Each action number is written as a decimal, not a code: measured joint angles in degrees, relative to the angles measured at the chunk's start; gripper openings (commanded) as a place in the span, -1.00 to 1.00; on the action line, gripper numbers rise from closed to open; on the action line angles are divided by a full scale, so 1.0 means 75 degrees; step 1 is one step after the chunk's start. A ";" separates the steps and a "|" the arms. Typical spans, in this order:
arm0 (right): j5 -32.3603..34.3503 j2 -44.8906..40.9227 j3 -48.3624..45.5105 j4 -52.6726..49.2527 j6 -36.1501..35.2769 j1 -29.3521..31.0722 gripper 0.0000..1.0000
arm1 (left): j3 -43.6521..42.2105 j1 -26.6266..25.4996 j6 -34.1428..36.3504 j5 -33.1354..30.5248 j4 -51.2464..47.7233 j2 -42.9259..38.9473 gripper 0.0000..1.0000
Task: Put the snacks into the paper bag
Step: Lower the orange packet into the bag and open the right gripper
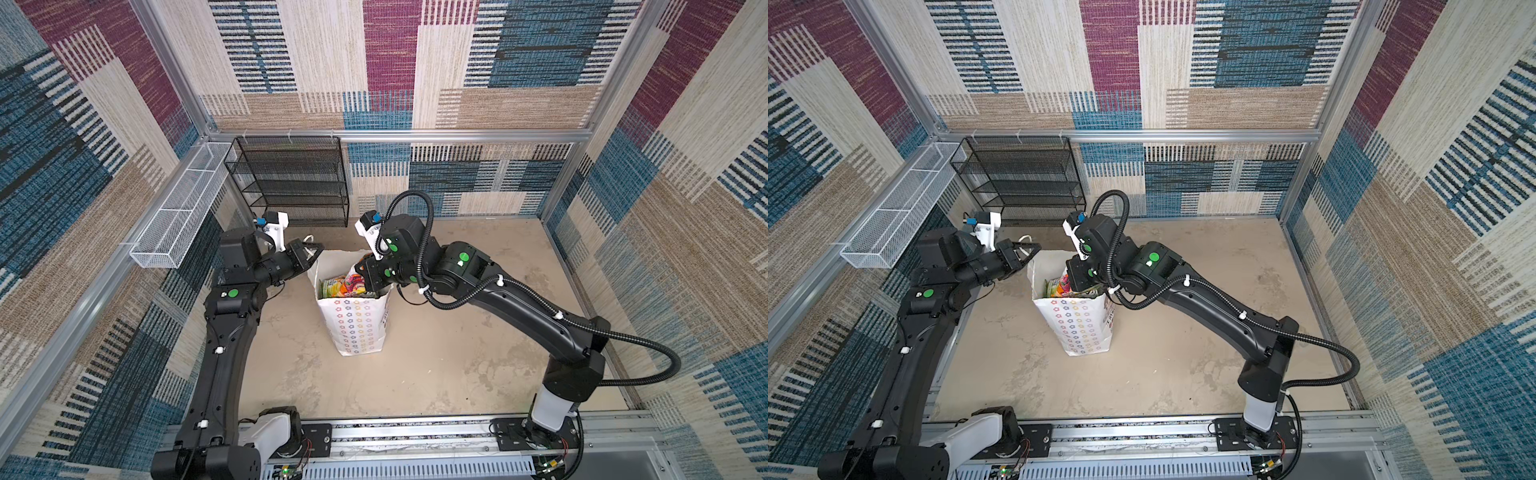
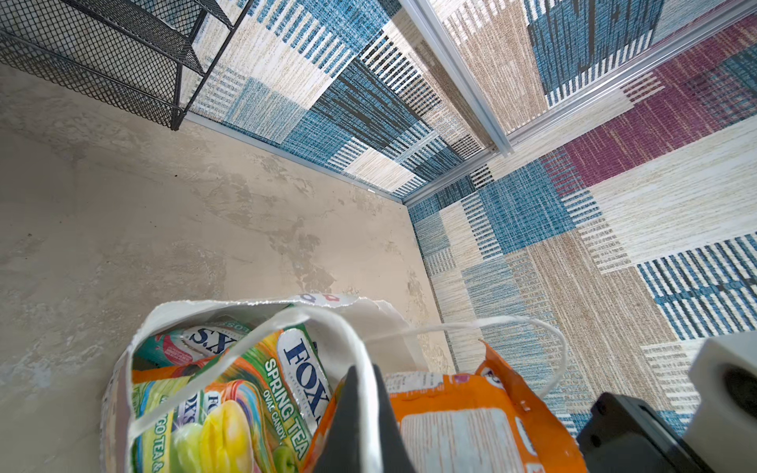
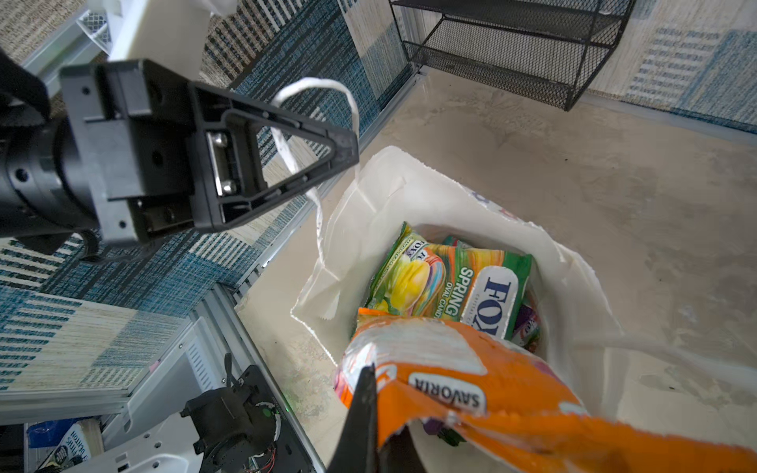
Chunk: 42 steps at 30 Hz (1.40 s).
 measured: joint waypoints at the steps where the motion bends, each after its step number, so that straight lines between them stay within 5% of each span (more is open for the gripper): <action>1: -0.0006 0.0294 0.0385 -0.0122 -0.0032 0.0000 -0.93 | 0.0000 0.0000 0.0000 0.0000 0.0000 0.0000 -0.89; 7: -0.0417 0.1620 0.1664 -0.0606 -0.0230 -0.0015 -0.88 | 0.0003 0.0006 0.0003 -0.0003 -0.0003 0.0012 -0.89; 19: -0.1209 0.2938 0.3343 -0.0909 -0.0455 -0.0385 -0.26 | 0.0012 0.0009 0.0003 -0.0023 -0.0023 0.0038 -0.90; 28: -0.1373 0.1585 0.2838 -0.0970 -0.0603 -0.0254 0.26 | 0.0017 0.0099 0.0003 -0.0017 -0.0032 0.0087 -0.89; 37: -0.1075 0.1766 0.2690 -0.1003 -0.0743 -0.0358 0.04 | 0.0015 0.0114 -0.0023 0.0006 -0.0020 0.0029 -0.90; 42: -0.1078 0.1926 0.1897 -0.0950 -0.0772 -0.0350 -0.27 | 0.0000 0.0114 -0.0052 0.0012 0.0000 0.0015 -0.91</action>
